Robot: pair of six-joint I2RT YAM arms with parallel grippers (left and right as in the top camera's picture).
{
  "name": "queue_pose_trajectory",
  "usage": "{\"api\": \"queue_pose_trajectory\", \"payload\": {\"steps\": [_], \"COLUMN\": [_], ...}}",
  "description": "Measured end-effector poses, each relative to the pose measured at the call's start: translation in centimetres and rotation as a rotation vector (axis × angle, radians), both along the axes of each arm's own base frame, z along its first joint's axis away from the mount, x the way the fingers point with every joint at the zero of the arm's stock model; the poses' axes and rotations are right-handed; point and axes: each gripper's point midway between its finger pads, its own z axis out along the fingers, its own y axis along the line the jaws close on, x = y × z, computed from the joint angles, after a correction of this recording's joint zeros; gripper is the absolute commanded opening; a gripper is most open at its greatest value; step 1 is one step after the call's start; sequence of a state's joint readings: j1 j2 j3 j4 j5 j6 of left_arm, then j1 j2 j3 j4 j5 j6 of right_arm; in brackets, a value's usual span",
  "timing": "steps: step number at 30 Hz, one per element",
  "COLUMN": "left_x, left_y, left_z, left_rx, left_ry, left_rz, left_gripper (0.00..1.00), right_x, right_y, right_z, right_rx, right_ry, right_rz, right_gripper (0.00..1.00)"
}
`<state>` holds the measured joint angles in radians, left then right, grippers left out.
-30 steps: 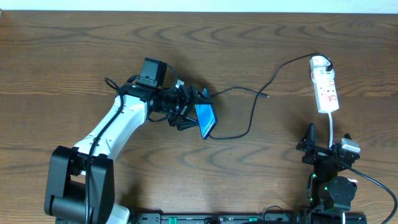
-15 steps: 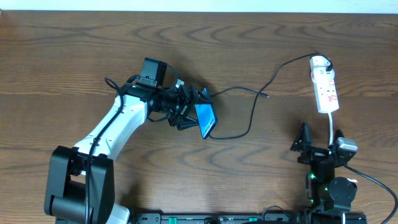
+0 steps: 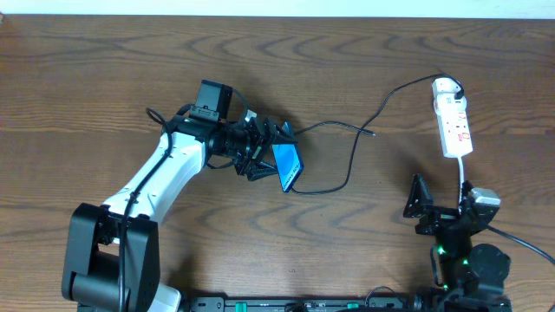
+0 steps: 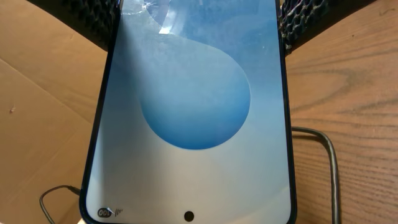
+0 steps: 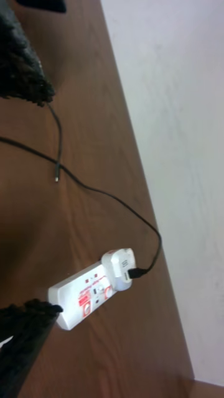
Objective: Plug charger to phone and switch on socket
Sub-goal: 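Move the right gripper left toward the phone held by the left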
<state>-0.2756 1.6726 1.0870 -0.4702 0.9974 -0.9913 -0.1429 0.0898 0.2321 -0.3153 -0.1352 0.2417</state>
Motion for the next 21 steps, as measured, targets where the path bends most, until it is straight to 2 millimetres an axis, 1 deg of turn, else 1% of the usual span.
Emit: {"api": "queue_pose_trajectory", "payload": {"steps": [4, 9, 12, 15, 16, 18, 19, 21], "left_x": [0.0, 0.0, 0.0, 0.0, 0.0, 0.0, 0.0, 0.0], "left_y": [0.0, 0.0, 0.0, 0.0, 0.0, 0.0, 0.0, 0.0], "left_z": [0.0, 0.0, 0.0, 0.0, 0.0, 0.0, 0.0, 0.0], "left_rx": [0.0, -0.001, -0.001, 0.0, -0.001, 0.0, 0.0, 0.0], "left_ry": [-0.001, -0.003, -0.003, -0.003, -0.003, -0.003, -0.003, -0.003], "left_rz": [0.0, 0.0, 0.0, 0.0, 0.0, 0.0, 0.0, 0.0], "left_gripper": [0.69, 0.7, 0.7, 0.69, 0.7, 0.7, 0.7, 0.7], "right_x": [0.4, 1.2, 1.8, 2.6, 3.0, 3.3, 3.3, 3.1], "right_y": [0.0, 0.0, 0.4, 1.8, 2.8, 4.2, 5.2, 6.6], "right_z": [1.6, 2.2, 2.5, 3.2, 3.7, 4.4, 4.7, 4.8], "right_rx": [0.006, 0.041, 0.074, 0.114, 0.135, 0.162, 0.182, 0.212], "right_ry": [0.04, 0.149, 0.225, 0.262, 0.262, 0.25, 0.248, 0.253], "right_rz": [0.003, 0.002, 0.031, 0.112, 0.173, 0.254, 0.318, 0.4], "right_gripper": [0.99, 0.99, 0.99, 0.99, 0.99, 0.99, 0.99, 0.99]}}
